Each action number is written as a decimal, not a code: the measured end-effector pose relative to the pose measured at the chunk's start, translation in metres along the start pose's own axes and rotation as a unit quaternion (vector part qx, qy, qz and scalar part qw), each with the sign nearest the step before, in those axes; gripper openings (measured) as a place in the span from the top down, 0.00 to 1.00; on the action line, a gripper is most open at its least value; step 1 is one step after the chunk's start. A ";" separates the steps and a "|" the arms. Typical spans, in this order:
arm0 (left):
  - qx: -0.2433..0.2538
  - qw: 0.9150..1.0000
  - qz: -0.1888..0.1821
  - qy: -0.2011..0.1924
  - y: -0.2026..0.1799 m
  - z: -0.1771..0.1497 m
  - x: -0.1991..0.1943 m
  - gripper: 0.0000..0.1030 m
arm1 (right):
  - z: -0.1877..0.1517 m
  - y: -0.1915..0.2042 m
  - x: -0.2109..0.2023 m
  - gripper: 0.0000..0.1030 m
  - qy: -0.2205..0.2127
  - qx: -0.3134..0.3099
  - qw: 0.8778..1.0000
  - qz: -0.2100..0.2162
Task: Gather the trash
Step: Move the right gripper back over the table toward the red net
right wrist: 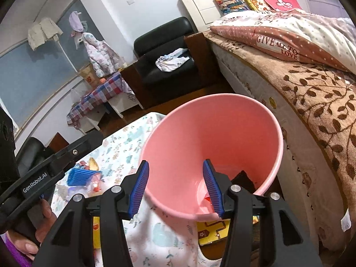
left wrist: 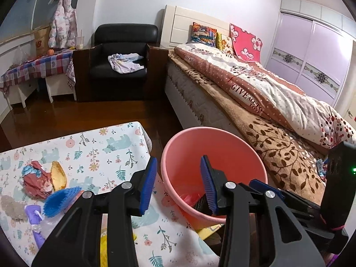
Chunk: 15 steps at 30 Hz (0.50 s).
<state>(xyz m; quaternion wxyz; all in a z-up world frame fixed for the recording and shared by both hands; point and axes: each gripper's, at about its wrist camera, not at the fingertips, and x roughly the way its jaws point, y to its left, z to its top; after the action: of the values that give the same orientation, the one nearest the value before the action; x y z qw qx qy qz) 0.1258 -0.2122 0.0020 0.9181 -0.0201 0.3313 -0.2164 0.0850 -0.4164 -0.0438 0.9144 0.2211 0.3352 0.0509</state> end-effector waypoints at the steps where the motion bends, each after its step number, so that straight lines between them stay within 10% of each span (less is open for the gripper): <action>1: 0.000 1.000 -0.001 -0.002 0.001 0.000 -0.005 0.60 | -0.001 0.003 -0.002 0.52 -0.001 -0.002 1.000 0.003; 15: 0.007 1.000 0.009 -0.016 0.023 -0.021 -0.061 0.60 | -0.026 0.047 -0.022 0.52 0.009 -0.032 0.998 0.046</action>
<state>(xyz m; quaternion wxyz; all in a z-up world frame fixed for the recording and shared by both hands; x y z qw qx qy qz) 0.0794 -0.1637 0.0180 0.9254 -0.0143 0.3151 -0.2100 0.0538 -0.3695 -0.0274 0.9148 0.2065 0.3308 0.1058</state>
